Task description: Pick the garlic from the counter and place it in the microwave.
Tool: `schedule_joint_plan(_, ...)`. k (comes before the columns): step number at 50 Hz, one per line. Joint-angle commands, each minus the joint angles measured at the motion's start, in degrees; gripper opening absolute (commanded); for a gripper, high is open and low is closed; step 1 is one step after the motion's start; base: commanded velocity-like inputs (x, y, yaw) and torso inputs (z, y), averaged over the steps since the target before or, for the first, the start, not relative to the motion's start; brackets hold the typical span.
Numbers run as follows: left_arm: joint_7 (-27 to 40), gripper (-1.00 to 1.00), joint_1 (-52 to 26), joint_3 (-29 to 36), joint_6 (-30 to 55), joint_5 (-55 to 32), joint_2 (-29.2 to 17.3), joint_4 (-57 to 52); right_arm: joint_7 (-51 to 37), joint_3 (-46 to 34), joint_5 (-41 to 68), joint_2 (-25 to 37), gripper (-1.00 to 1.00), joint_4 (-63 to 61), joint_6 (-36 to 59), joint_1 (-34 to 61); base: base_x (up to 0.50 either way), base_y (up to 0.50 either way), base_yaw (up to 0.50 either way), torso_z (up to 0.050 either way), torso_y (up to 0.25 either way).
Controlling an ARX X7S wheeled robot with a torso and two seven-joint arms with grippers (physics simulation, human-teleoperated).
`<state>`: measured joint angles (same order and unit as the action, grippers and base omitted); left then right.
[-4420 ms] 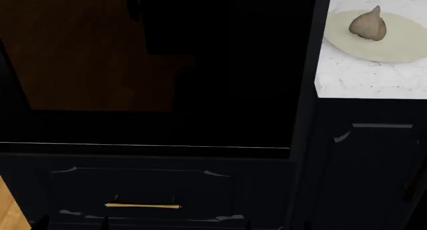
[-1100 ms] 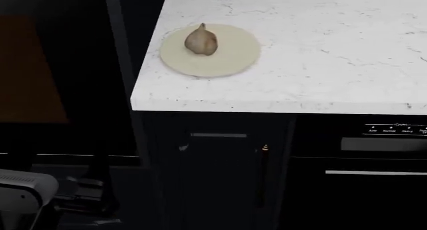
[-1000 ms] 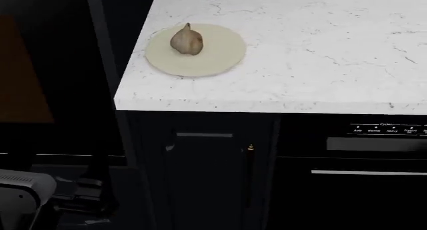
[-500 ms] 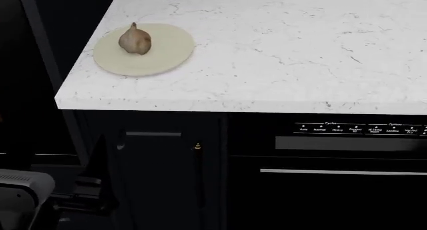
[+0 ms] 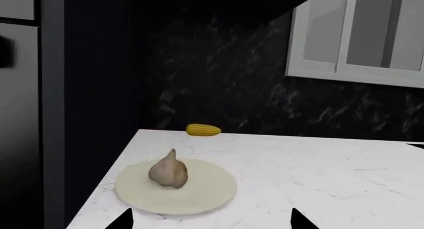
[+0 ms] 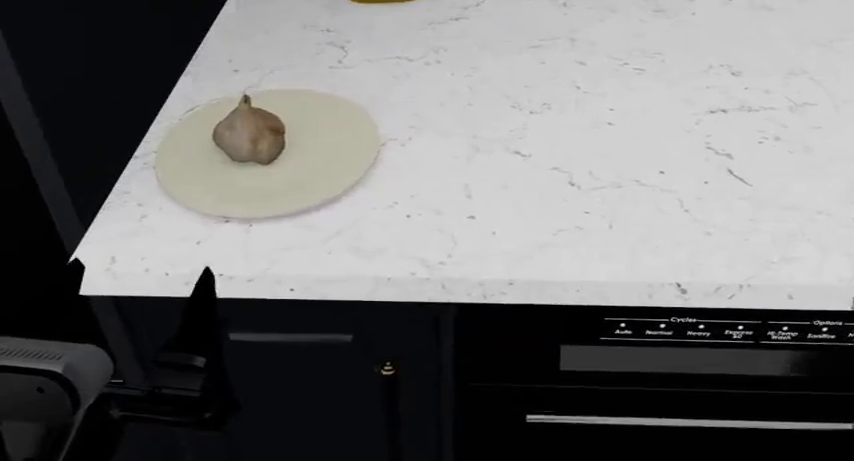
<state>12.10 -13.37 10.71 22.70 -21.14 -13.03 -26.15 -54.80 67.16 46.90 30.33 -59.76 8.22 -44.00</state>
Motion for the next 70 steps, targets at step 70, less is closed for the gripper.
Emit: schedule_joint_plan(70,12.7,1.0,-14.5,-3.6,36.3,-19.6,-5.1,-5.2,-1.1,-3.4,-2.4,0.8,1.0,0.1,-0.9,0.5,0.27,0.0,0.0,0.0,0.001)
